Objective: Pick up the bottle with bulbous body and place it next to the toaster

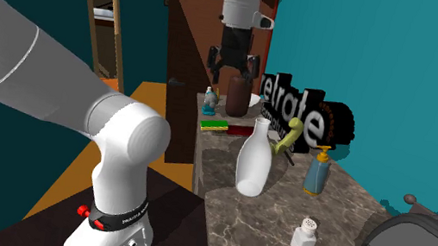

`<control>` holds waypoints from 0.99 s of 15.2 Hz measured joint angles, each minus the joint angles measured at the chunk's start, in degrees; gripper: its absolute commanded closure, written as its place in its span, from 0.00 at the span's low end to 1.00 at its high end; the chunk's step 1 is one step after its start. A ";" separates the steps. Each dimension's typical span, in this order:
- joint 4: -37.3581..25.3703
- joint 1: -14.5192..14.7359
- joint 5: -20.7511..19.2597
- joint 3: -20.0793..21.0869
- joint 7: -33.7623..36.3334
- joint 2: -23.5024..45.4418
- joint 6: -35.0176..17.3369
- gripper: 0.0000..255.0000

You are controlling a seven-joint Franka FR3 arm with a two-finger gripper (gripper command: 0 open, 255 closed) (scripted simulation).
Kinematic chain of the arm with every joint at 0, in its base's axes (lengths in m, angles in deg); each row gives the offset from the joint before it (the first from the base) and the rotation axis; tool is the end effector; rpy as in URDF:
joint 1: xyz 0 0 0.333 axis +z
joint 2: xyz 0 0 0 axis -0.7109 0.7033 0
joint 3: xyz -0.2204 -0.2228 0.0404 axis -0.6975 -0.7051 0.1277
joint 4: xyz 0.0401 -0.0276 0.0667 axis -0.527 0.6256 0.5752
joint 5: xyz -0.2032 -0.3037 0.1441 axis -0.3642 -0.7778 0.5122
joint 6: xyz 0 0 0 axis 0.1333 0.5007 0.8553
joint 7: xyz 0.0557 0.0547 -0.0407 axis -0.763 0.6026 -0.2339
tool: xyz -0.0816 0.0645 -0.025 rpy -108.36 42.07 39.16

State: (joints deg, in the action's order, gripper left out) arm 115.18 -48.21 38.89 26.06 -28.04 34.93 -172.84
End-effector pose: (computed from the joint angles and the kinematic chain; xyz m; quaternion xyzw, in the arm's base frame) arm 0.3003 -0.0798 0.5350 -0.9986 -0.0351 -0.0340 0.0216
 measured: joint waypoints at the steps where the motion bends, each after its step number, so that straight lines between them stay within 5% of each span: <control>1: 1.47 -0.38 -0.88 -1.16 -1.30 0.39 -2.11 0.00; 10: 4.75 -3.25 -7.69 -12.71 -13.78 7.95 -16.30 0.00; 15: 7.14 -3.13 -8.28 -14.18 -14.51 10.49 -21.46 0.00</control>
State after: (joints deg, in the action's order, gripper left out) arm 122.32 -51.34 30.61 11.88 -42.55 45.41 -194.30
